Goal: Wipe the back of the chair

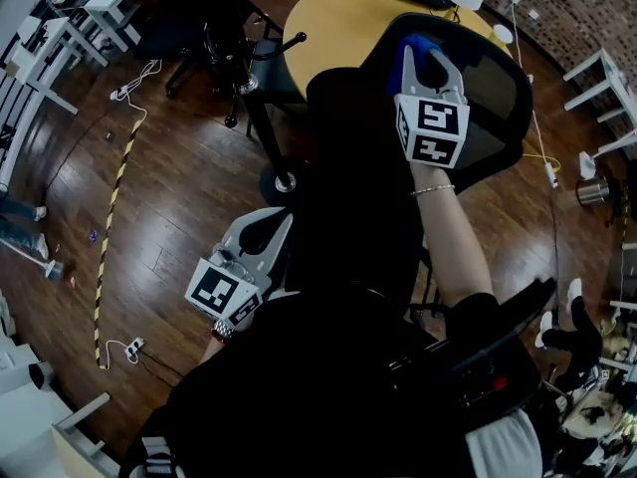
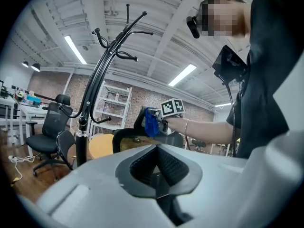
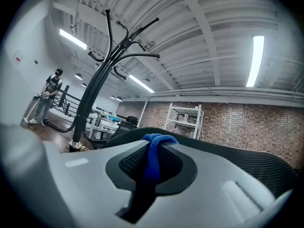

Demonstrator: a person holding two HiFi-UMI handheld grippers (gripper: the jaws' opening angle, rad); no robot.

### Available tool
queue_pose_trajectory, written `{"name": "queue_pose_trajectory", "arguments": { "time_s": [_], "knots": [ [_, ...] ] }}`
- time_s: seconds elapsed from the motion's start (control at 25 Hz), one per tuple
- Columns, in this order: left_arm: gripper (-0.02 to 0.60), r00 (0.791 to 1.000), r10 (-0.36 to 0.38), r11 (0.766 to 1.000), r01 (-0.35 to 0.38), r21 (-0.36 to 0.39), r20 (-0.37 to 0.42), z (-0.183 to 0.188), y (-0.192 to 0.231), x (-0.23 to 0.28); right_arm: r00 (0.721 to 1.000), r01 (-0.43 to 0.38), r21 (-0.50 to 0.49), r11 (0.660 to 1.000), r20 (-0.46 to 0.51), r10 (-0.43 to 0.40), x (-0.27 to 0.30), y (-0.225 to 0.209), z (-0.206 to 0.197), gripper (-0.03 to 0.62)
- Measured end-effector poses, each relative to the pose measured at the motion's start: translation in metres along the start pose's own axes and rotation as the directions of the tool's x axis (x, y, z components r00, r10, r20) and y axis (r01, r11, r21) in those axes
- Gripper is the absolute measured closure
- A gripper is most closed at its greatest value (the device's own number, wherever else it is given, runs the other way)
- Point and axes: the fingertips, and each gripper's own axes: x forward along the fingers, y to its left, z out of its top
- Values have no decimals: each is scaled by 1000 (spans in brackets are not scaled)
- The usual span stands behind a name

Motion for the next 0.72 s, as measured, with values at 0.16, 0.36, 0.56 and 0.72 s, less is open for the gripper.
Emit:
{"name": "queue_pose_trajectory", "arguments": {
  "time_s": [0.16, 0.36, 0.56, 0.72],
  "knots": [
    [577, 1000, -24, 1000, 24, 11, 16, 3, -4, -4, 997, -70, 23, 997, 15, 70, -1, 17, 9, 564],
    [577, 999, -53, 998, 53, 15, 5, -1, -14, -2, 967, -240, -62, 969, 72, 244, -15, 58, 26, 563],
    [577, 994, -108, 994, 108, 25, -10, -3, -30, 8, 891, -314, -216, 924, 269, 366, -90, 80, 60, 563],
    [577, 985, -169, 984, 170, 61, -22, 0, -52, 38, 901, -290, -141, 946, 293, 320, -157, 39, 54, 562]
  ]
}}
